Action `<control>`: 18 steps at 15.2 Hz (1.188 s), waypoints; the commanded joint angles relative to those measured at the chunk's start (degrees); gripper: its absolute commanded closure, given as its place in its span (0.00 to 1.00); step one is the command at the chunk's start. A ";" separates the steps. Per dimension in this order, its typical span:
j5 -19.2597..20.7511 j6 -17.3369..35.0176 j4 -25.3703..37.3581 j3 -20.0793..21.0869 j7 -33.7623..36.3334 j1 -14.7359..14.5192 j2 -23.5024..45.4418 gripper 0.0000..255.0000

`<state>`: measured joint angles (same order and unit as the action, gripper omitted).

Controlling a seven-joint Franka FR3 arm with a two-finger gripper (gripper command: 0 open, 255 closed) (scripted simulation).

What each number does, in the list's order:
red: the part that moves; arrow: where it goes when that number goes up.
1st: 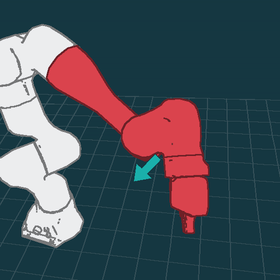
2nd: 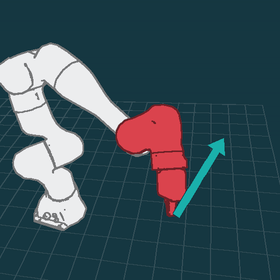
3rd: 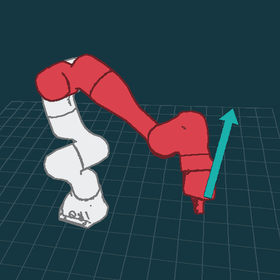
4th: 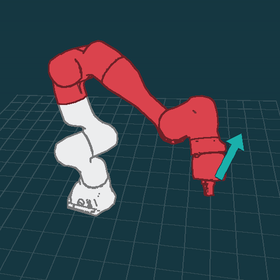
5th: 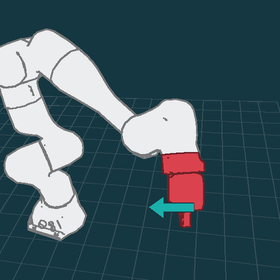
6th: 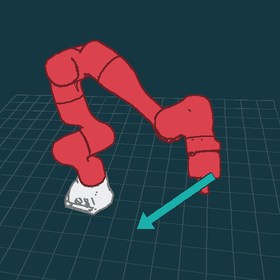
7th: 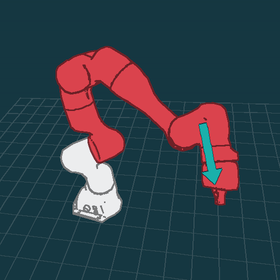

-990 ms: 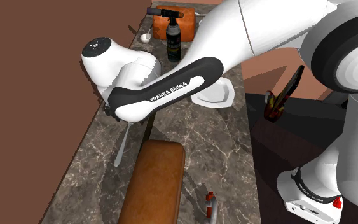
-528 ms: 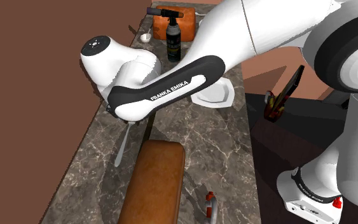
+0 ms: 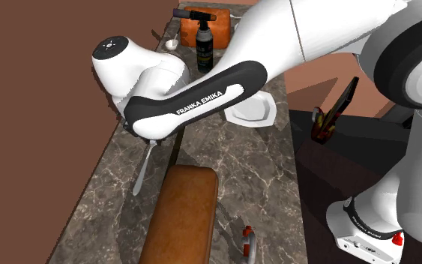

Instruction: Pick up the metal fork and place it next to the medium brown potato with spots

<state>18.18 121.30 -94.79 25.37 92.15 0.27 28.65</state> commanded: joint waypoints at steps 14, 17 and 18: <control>-2.55 -9.35 6.01 1.30 -2.14 0.38 -3.84 1.00; -2.91 -11.39 7.62 1.47 -2.50 0.33 -4.34 1.00; -3.02 -12.08 8.19 1.52 -2.61 0.31 -4.49 1.00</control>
<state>15.31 109.88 -86.99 26.81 89.63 0.57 24.42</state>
